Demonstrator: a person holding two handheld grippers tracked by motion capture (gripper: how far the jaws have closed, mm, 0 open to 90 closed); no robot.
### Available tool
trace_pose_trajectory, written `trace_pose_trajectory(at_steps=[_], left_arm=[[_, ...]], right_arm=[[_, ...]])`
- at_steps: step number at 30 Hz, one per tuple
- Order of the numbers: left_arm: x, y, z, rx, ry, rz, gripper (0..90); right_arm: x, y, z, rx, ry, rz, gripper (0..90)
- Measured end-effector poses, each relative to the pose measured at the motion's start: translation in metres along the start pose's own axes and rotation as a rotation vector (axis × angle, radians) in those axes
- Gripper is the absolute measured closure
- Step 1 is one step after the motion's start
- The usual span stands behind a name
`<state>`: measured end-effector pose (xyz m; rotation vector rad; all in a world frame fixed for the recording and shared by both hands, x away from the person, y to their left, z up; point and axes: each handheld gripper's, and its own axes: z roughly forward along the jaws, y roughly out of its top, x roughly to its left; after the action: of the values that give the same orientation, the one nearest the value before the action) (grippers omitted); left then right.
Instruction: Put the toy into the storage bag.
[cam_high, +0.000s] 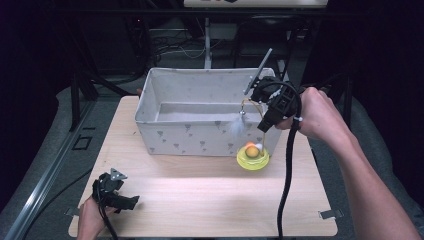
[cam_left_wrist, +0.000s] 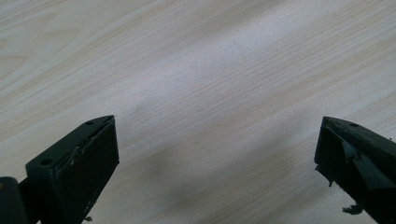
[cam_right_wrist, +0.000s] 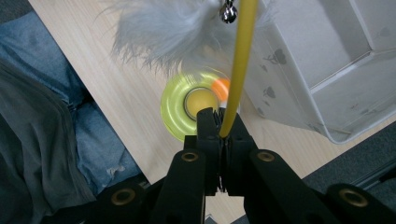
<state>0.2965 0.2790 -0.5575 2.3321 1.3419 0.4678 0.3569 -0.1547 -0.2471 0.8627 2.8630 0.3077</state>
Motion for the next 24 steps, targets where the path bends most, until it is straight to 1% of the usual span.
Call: trace_pose_trajectory(at_steps=[2,8,12,14,18,24], left_arm=[[0.0,0.001,0.0,0.003,0.001,0.007,0.0],[0.0,0.0,0.0,0.0,0.001,0.001,0.0],[0.001,0.001,-0.001,0.0,0.002,0.005,0.0],[0.0,0.001,-0.001,0.0,0.001,0.005,0.0],[0.001,0.001,0.0,-0.004,0.002,0.001,0.0],[0.0,0.001,0.0,0.0,0.002,0.007,0.0]], right_arm=[[0.0,0.001,-0.003,0.002,0.001,-0.001,88.1],[-0.003,0.004,-0.008,0.008,0.005,-0.003,88.0],[-0.003,0.007,-0.01,0.013,0.014,-0.004,88.0],[-0.004,0.009,-0.011,0.018,0.011,-0.007,88.1],[-0.005,0.012,-0.018,0.017,0.012,-0.009,88.1],[-0.008,0.017,-0.028,0.007,0.012,-0.008,88.1]])
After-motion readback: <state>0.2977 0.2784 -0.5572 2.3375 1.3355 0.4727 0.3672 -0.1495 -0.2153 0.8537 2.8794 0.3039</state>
